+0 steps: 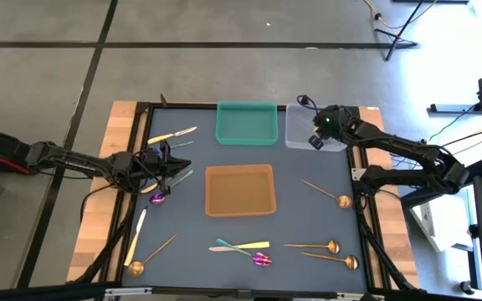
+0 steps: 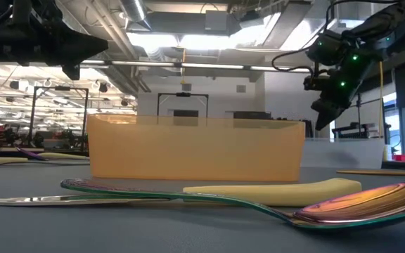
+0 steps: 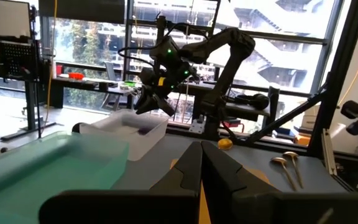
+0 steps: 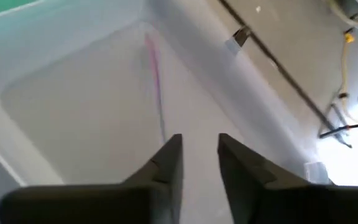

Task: Sort silverware by color (type)
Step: Put the blue spoon into the transparent bin

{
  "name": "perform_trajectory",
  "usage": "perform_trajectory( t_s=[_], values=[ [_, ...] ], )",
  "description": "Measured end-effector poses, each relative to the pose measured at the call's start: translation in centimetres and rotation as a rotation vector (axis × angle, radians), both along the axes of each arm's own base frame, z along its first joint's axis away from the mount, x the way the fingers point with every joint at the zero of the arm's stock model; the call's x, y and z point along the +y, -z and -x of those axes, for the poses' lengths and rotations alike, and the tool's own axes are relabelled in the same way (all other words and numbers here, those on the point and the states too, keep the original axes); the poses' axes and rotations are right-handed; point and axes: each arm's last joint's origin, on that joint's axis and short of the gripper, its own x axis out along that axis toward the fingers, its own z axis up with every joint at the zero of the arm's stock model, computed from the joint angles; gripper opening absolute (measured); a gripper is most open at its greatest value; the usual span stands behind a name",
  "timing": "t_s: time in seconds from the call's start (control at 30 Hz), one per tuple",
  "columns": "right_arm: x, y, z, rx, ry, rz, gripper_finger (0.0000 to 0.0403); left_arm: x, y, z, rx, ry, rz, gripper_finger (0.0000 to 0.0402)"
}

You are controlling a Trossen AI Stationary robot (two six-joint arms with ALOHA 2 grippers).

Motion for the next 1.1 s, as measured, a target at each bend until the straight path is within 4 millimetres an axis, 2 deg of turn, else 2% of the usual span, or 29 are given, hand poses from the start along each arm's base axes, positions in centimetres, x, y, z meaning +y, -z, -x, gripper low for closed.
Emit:
perform_trajectory(
  t_s=[0.13, 0.23, 0.37, 0.53, 0.67, 0.83, 1.1],
  values=[
    [0.0, -1.8, -0.8, -0.024, -0.004, 0.052, 0.0147, 0.0, 0.0, 0.0, -0.002, 0.011, 0.006, 0.0002],
    [1.0, -4.0, -2.6, -0.181, -0.106, -0.007, 0.0171, -0.2, 0.0, 0.0, -0.004, 0.059, 0.011, 0.0002],
    [4.1, -6.0, -5.8, -0.423, -0.389, -0.123, 0.0185, -0.2, 0.0, 0.0, -0.004, 0.059, 0.011, 0.0002],
    [9.5, -6.9, -8.8, -0.562, -0.64, -0.142, 0.0182, -0.2, 0.0, 0.0, -0.004, 0.056, 0.011, 0.0002],
    [14.2, -6.2, -10.7, -0.588, -0.772, -0.171, 0.0178, -0.2, 0.0, 0.0, -0.004, 0.06, 0.011, 0.0002],
    [19.8, -3.5, -12.8, -0.551, -0.913, -0.224, 0.0177, -0.2, 0.0, 0.0, -0.005, 0.046, 0.013, 0.0002],
    [26.1, 0.8, -16.3, -0.466, -1.05, -0.298, 0.0177, -0.2, 0.0, 0.0, 0.005, 0.065, -0.018, 0.0002]
  ],
)
